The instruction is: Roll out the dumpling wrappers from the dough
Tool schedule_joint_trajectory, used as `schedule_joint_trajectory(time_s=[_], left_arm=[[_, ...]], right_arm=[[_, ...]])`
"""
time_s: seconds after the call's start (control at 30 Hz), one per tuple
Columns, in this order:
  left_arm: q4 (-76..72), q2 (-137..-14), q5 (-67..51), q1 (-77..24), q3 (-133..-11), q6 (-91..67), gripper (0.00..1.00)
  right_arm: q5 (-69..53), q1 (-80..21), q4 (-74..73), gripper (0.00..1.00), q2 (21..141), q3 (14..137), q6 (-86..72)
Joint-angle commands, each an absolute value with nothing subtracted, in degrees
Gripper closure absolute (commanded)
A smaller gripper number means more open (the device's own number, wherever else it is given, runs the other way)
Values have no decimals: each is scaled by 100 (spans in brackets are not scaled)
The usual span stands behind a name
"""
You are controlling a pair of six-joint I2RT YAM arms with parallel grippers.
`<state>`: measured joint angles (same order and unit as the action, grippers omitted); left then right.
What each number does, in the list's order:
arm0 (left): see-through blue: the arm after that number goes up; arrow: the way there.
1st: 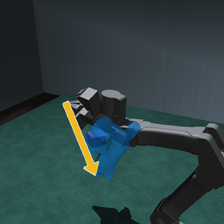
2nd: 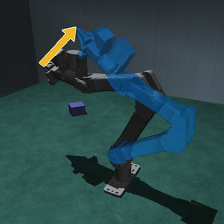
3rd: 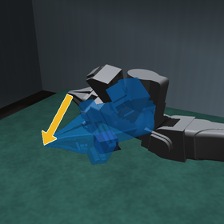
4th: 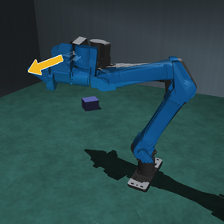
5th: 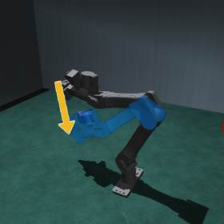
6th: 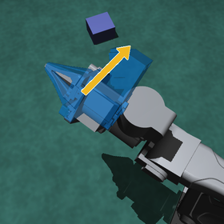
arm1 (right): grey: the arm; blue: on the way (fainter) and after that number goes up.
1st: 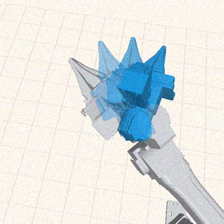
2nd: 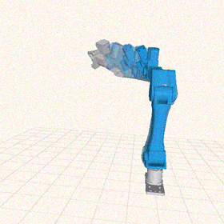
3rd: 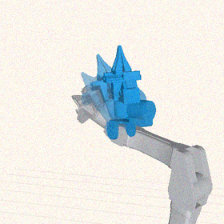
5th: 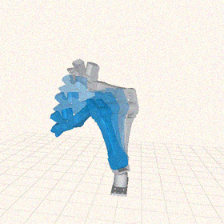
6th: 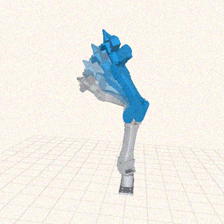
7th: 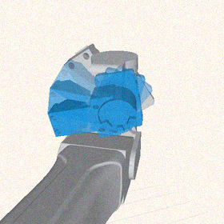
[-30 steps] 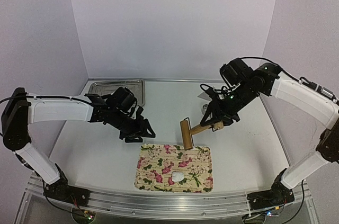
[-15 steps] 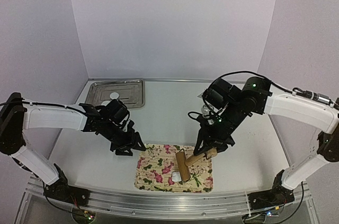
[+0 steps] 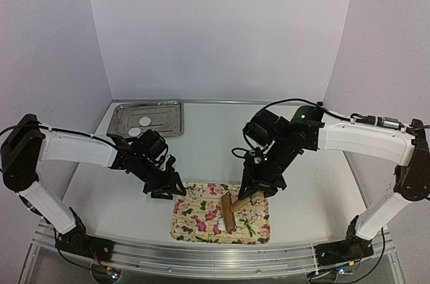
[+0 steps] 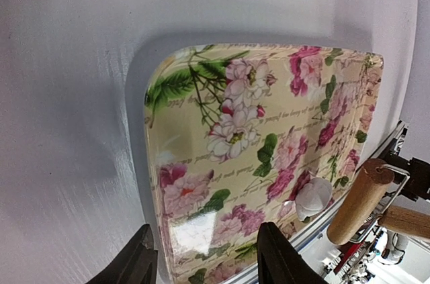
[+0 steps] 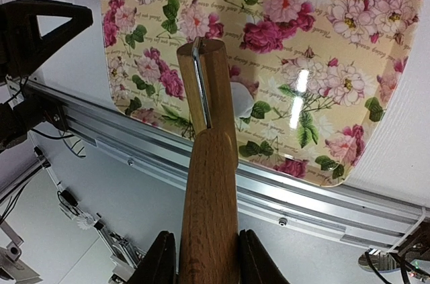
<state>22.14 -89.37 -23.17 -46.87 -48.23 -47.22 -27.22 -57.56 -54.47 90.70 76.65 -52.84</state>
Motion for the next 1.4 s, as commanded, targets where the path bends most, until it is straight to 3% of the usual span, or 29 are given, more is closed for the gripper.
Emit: schedule_joint_trajectory(time_s=[0.0, 0.63, 1.07, 1.37], left_arm=[[2065, -9127, -2121, -4685, -4878, -4473, 34], [2258, -9861, -1845, -4685, -5119, -4290, 61], [2355, -10026, -1794, -4685, -5109, -4152, 89], [2293, -10023, -1783, -4685, -5166, -3924, 99]], right_arm=[[-2710, -5787, -5043, 100, 9202, 7580, -5362], [-2319, -5784, -5418, 100, 9413, 7144, -5643], [-2040, -5788, -5582, 100, 9937, 7149, -5449], [-1522, -5784, -5906, 100, 10239, 6970, -5425]])
